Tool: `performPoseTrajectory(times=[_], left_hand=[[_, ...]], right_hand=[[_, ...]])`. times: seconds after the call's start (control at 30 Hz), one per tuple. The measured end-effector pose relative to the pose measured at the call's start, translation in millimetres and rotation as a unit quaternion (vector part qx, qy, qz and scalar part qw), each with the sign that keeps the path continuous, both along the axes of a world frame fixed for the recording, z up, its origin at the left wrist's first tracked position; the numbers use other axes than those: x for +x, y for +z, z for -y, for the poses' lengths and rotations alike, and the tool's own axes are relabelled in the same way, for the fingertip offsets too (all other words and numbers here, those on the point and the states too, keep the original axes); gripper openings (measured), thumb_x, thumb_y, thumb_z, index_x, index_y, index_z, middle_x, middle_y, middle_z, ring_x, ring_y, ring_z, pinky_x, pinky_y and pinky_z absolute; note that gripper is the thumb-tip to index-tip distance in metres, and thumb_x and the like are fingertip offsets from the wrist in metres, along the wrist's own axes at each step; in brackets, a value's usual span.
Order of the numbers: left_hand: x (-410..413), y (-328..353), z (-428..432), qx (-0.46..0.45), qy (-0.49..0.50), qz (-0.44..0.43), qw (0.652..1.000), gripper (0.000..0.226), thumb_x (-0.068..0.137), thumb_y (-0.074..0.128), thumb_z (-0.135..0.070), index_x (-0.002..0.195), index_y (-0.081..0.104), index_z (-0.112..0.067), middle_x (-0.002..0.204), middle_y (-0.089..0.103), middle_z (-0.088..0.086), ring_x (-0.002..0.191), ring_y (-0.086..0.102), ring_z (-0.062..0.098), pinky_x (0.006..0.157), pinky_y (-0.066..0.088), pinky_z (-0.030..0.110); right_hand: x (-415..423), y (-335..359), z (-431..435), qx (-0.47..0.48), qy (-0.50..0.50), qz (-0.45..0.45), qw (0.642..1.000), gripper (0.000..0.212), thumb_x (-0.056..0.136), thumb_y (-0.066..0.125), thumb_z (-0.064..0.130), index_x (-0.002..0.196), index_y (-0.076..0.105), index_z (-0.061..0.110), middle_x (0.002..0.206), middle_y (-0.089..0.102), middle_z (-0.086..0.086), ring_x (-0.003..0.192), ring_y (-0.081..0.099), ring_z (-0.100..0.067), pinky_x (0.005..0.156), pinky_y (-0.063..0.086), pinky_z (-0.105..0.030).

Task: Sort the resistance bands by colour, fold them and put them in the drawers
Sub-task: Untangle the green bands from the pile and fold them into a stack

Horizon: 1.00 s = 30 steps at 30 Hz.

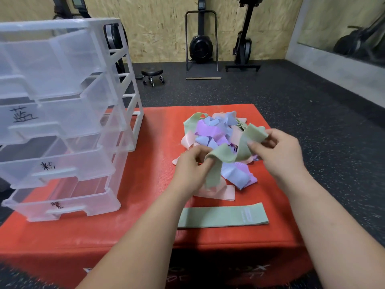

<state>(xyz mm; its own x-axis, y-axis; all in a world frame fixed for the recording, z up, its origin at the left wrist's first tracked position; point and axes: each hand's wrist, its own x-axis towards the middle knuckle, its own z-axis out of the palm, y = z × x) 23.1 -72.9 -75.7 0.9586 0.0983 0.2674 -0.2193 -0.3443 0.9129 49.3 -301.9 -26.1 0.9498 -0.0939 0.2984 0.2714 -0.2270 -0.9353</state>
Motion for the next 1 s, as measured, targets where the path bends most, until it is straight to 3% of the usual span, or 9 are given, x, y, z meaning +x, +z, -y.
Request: performPoseTrajectory(times=[0.1,0.2,0.27,0.43,0.53,0.63,0.73,0.87,1.0], left_hand=[[-8.9,11.7,-7.5,-0.007,0.003,-0.003,1.000,0.011,0.091,0.074,-0.015,0.091,0.079,-0.025,0.083,0.077,-0.004,0.073,0.066,0.008,0.068,0.055,0.030],[-20.0,16.9,-23.7,0.085,0.011,-0.004,0.996,0.004,0.092,0.079,-0.025,0.089,0.079,-0.028,0.077,0.074,-0.015,0.065,0.064,0.000,0.061,0.049,0.018],[-29.2,20.8,-36.4,0.151,-0.012,-0.008,0.988,0.005,0.091,0.082,-0.029,0.087,0.077,-0.029,0.074,0.072,-0.017,0.061,0.059,-0.002,0.057,0.044,0.015],[-51.4,23.2,-65.9,0.337,-0.080,-0.071,0.936,0.012,0.085,0.084,-0.028,0.093,0.075,-0.027,0.079,0.070,-0.009,0.069,0.060,0.009,0.068,0.051,0.033],[-65.1,19.7,-83.1,0.315,-0.082,-0.095,0.941,0.011,0.087,0.082,-0.022,0.094,0.075,-0.028,0.082,0.074,-0.007,0.076,0.067,0.014,0.075,0.056,0.039],[-81.2,20.2,-92.7,0.163,-0.053,-0.118,0.978,0.014,0.092,0.079,-0.008,0.099,0.077,-0.020,0.086,0.079,0.004,0.075,0.072,0.014,0.073,0.061,0.033],[-93.6,17.0,-98.6,0.064,-0.008,-0.134,0.989,0.015,0.094,0.077,-0.003,0.104,0.077,-0.014,0.083,0.074,0.009,0.075,0.073,0.019,0.071,0.061,0.028],[-98.7,1.2,-108.9,0.084,0.055,-0.140,0.985,0.019,0.090,0.081,-0.009,0.102,0.075,-0.023,0.089,0.075,0.010,0.077,0.078,0.027,0.080,0.066,0.043],[-104.1,-5.2,-110.3,0.158,0.102,-0.122,0.974,0.024,0.084,0.079,-0.013,0.099,0.073,-0.031,0.093,0.073,-0.003,0.079,0.072,0.018,0.080,0.064,0.041]], right_hand=[[-5.9,-17.1,12.9,-0.019,0.006,-0.062,0.998,0.017,0.085,0.082,0.008,0.096,0.075,0.019,0.092,0.080,-0.001,0.076,0.070,-0.009,0.072,0.054,-0.034],[-16.6,-20.1,21.1,0.021,-0.002,-0.096,0.995,0.014,0.090,0.078,0.010,0.103,0.074,0.013,0.089,0.081,-0.006,0.078,0.075,-0.018,0.069,0.056,-0.031],[-23.6,-19.3,25.8,0.050,0.001,-0.106,0.993,0.012,0.092,0.077,0.012,0.104,0.074,0.014,0.087,0.081,-0.004,0.075,0.077,-0.014,0.063,0.055,-0.023],[-40.9,-21.9,32.0,0.047,0.009,-0.131,0.990,0.015,0.091,0.080,0.015,0.104,0.075,0.013,0.086,0.081,-0.005,0.073,0.076,-0.014,0.066,0.053,-0.029],[-46.5,-24.4,38.7,0.060,0.007,-0.156,0.986,0.016,0.090,0.080,0.017,0.105,0.075,0.013,0.091,0.081,-0.007,0.074,0.076,-0.015,0.066,0.052,-0.031],[-50.9,-30.7,44.5,0.068,0.031,-0.209,0.975,0.022,0.090,0.080,0.017,0.110,0.075,0.012,0.099,0.081,-0.007,0.078,0.077,-0.019,0.063,0.052,-0.029],[-55.8,-37.7,47.6,0.053,0.039,-0.251,0.966,0.022,0.091,0.078,0.016,0.111,0.074,0.009,0.098,0.080,-0.006,0.074,0.076,-0.017,0.059,0.050,-0.027],[-65.4,-44.3,51.2,-0.004,0.060,-0.301,0.952,0.022,0.090,0.080,0.021,0.108,0.076,0.008,0.090,0.074,-0.002,0.074,0.065,-0.016,0.060,0.047,-0.028],[-72.9,-52.7,52.6,-0.053,0.047,-0.308,0.949,0.017,0.087,0.083,0.020,0.100,0.079,0.010,0.077,0.072,0.000,0.068,0.057,-0.016,0.053,0.042,-0.025]])
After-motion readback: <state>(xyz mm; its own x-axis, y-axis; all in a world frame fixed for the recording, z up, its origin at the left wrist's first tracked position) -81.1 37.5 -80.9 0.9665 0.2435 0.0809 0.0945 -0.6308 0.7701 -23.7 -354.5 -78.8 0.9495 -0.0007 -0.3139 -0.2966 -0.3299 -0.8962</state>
